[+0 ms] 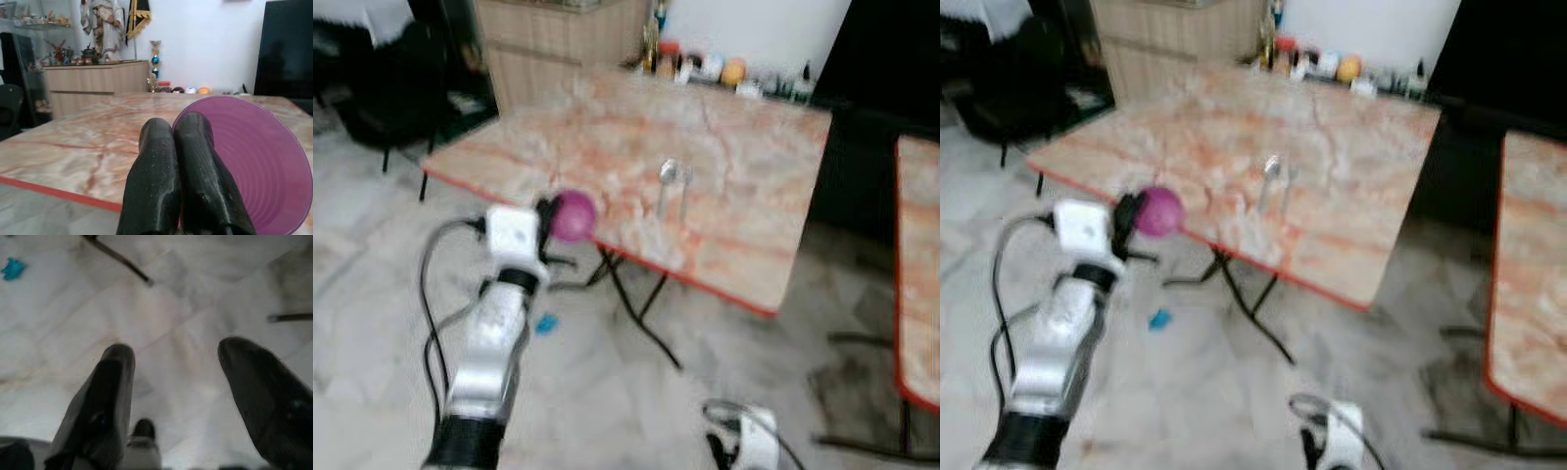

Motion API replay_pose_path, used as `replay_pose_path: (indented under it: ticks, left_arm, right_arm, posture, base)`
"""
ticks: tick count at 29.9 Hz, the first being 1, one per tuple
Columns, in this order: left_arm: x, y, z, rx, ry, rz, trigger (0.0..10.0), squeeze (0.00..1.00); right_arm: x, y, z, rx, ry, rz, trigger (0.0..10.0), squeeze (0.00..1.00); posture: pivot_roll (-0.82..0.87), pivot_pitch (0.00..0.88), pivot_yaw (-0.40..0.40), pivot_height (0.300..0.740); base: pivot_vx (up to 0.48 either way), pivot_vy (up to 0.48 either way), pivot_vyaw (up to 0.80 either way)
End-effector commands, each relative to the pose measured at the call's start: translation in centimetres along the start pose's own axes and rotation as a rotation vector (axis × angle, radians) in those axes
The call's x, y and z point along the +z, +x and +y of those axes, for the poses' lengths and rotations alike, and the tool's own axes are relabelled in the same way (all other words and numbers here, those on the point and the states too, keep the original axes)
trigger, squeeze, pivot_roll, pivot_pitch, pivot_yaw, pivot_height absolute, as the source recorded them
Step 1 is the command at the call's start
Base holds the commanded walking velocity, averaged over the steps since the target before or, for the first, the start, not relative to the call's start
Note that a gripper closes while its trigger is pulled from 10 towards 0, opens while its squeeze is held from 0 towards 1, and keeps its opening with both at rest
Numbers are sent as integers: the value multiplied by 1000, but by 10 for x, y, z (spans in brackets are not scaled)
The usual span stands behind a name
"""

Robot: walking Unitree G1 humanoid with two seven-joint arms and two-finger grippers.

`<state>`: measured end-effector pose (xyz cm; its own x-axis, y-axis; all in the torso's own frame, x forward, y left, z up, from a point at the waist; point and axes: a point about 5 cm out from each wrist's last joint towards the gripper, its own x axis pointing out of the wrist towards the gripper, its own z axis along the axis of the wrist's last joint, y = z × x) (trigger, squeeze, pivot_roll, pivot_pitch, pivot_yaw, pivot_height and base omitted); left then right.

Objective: Setting the table

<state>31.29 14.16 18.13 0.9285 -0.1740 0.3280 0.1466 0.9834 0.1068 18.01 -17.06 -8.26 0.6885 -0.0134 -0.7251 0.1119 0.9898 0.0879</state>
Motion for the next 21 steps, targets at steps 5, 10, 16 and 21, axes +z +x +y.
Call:
replay_pose_path:
  ticks: [5,10,16,21]
  left_arm:
    - [2,0,4,6,3,-15,10000,0]
    - [3,1,4,7,5,-19,10000,0]
    - [5,3,5,11,11,-25,10000,0]
    - [6,3,9,22,17,-31,10000,0]
  right_arm:
    - [4,2,8,21,13,-18,10000,0]
    - [6,2,9,25,9,-20,10000,0]
    - [8,3,10,25,10,-33,10000,0]
    - [8,3,9,21,12,-26,10000,0]
  posture:
    - [135,0,-70,740]
    - [141,0,-74,740]
    - [140,0,-75,740]
    - [142,0,-76,740]
  base:
    - [0,-375,-388]
    - [0,-375,-793]
    - [0,-375,-491]
    - [0,-375,-290]
